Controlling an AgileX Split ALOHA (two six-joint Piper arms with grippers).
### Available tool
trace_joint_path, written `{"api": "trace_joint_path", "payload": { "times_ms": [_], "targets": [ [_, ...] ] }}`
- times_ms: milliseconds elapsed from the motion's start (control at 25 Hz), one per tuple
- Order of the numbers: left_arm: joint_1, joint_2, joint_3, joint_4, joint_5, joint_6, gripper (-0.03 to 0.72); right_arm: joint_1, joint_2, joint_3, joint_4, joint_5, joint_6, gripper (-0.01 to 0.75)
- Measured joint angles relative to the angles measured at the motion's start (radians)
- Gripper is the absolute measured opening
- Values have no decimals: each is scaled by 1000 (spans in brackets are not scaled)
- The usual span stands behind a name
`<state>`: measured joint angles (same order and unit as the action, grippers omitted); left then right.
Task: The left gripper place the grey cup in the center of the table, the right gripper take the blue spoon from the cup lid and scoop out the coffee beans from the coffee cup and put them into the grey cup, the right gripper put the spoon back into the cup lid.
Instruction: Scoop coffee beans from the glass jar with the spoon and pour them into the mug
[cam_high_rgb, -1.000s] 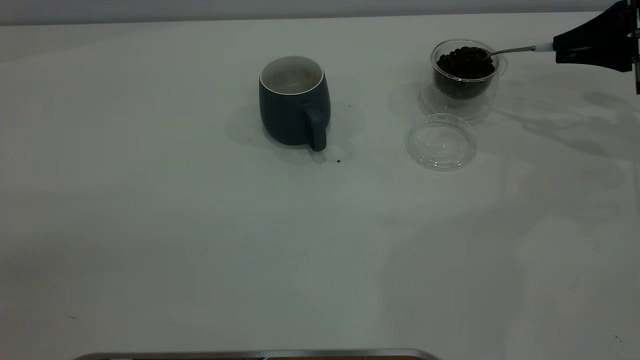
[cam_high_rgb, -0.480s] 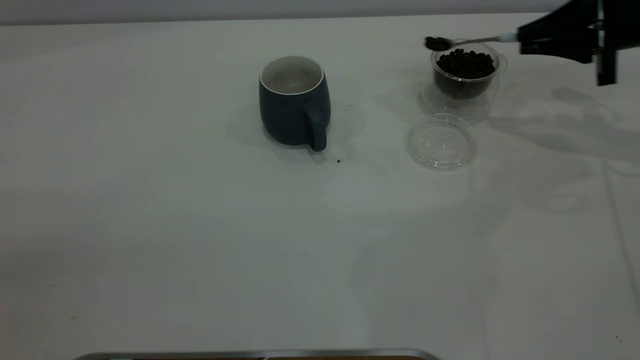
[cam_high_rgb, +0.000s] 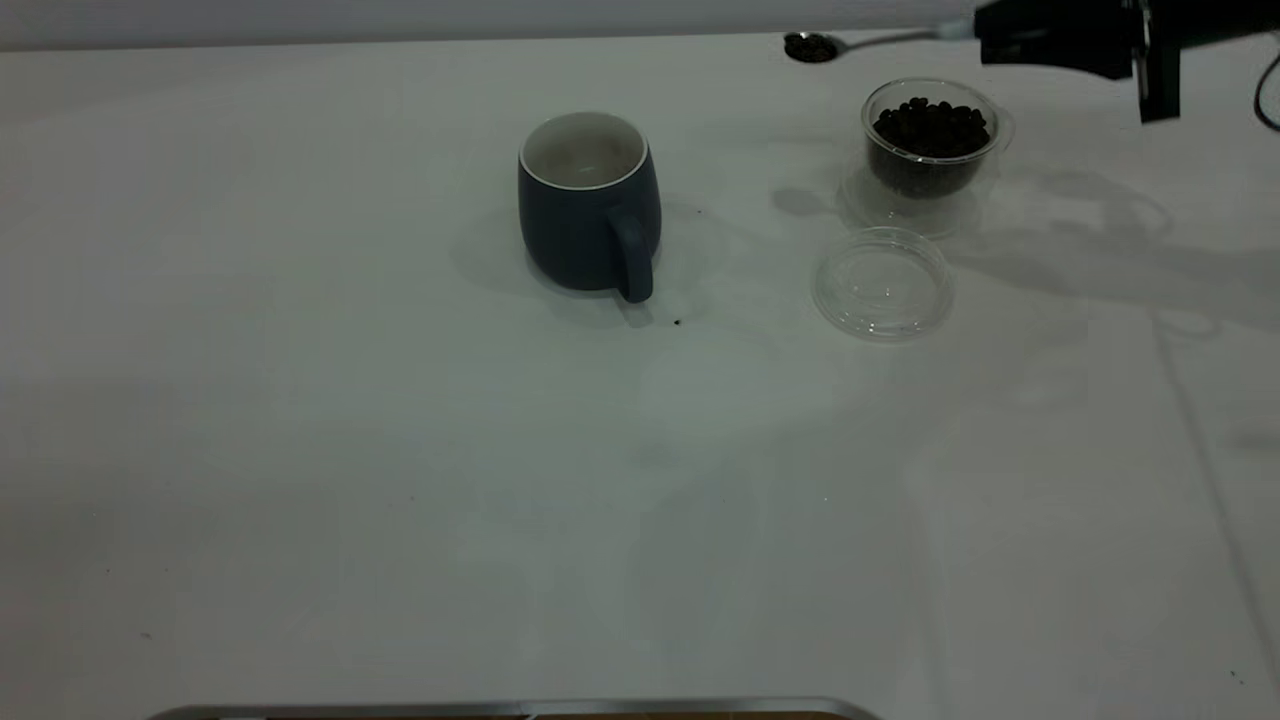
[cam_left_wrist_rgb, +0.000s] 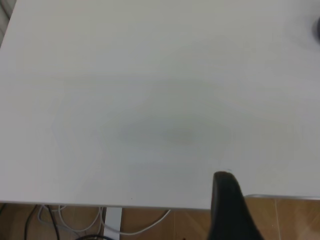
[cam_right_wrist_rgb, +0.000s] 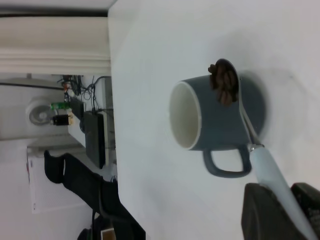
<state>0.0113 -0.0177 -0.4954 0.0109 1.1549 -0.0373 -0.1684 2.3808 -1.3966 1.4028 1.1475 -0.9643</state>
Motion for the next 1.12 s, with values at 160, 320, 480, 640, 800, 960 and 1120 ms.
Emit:
{"api": "trace_joint_path", "payload": {
  "times_ms": [160,320,480,640,800,960,1120],
  "targets": [
    [0,0,0,0,0,0,497,37,-9,0,-1,1,10,105],
    [0,0,0,0,0,0,497,101,-10,0,5,1,16,105],
    [0,0,0,0,0,0,497,171,-10,0,33,1,21,105],
    [0,0,0,0,0,0,497,229,-10,0,55,1,22,105],
    [0,0,0,0,0,-1,497,268,-10,0,56,-28,22,105],
    [0,0,0,0,0,-1,497,302,-9,0,80,-103,22,105],
    [0,0,0,0,0,-1,497,328,13,0,122,-157,16,105]
  ]
}}
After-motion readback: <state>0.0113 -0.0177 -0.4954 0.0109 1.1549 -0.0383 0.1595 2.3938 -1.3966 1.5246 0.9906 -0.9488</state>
